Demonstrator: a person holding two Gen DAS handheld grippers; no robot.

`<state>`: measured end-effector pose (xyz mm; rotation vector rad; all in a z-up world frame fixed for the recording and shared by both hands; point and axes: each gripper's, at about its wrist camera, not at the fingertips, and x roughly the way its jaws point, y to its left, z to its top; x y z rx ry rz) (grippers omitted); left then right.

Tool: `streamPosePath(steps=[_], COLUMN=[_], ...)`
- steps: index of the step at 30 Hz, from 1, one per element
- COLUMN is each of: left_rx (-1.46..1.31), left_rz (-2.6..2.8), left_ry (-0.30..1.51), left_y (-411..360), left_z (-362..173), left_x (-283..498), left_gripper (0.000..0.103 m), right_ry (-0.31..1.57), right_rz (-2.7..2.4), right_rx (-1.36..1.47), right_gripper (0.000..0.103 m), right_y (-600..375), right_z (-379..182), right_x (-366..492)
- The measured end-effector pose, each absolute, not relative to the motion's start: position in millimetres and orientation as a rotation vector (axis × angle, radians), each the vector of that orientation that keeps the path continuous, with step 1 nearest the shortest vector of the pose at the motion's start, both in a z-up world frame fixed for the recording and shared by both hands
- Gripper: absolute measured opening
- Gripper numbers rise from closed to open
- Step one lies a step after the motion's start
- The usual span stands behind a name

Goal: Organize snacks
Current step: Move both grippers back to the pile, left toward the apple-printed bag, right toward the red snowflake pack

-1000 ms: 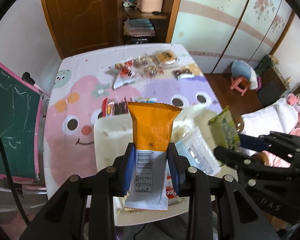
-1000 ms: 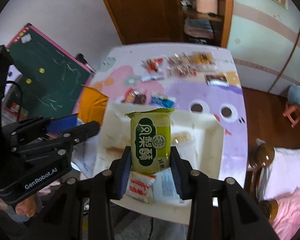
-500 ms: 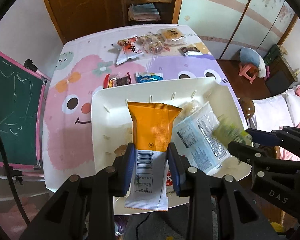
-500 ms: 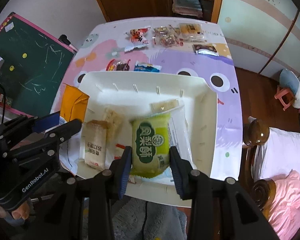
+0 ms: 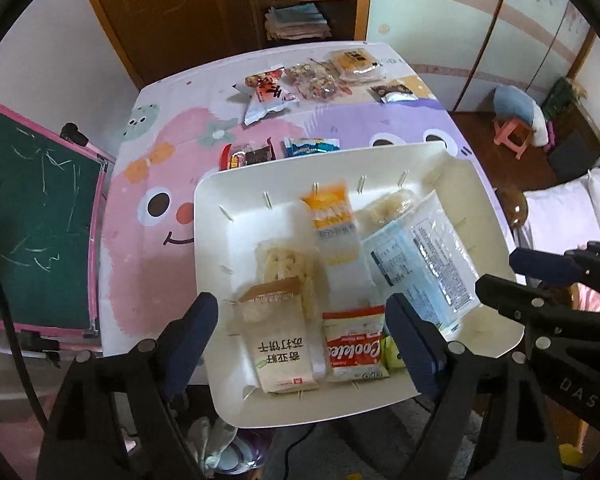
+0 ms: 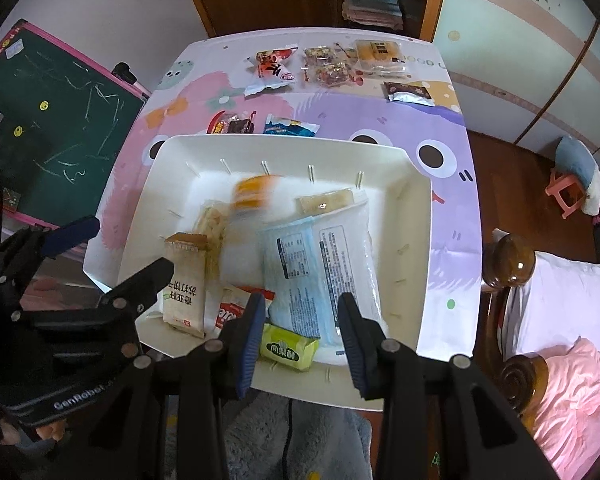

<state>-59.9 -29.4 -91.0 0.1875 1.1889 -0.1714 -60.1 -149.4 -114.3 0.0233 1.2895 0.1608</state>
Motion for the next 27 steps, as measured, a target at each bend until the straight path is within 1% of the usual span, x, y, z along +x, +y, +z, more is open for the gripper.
streamPosePath(steps=[17, 27], left_rx=[0.15, 0.126], left_rz=[-0.137, -0.096], left_ry=[1.196, 1.162], left_y=[-27, -28], left_z=[-86, -68], left_x=[-69, -79], left_gripper=[0.085, 0.085], right_ry=[1.272, 1.233], right_rz=[0.176, 0.19], right_rx=[0.013, 0.029], right_gripper=[0.038, 0.038], right_y=[-153, -168], right_z=[-105, -93], right_x=[-67, -72])
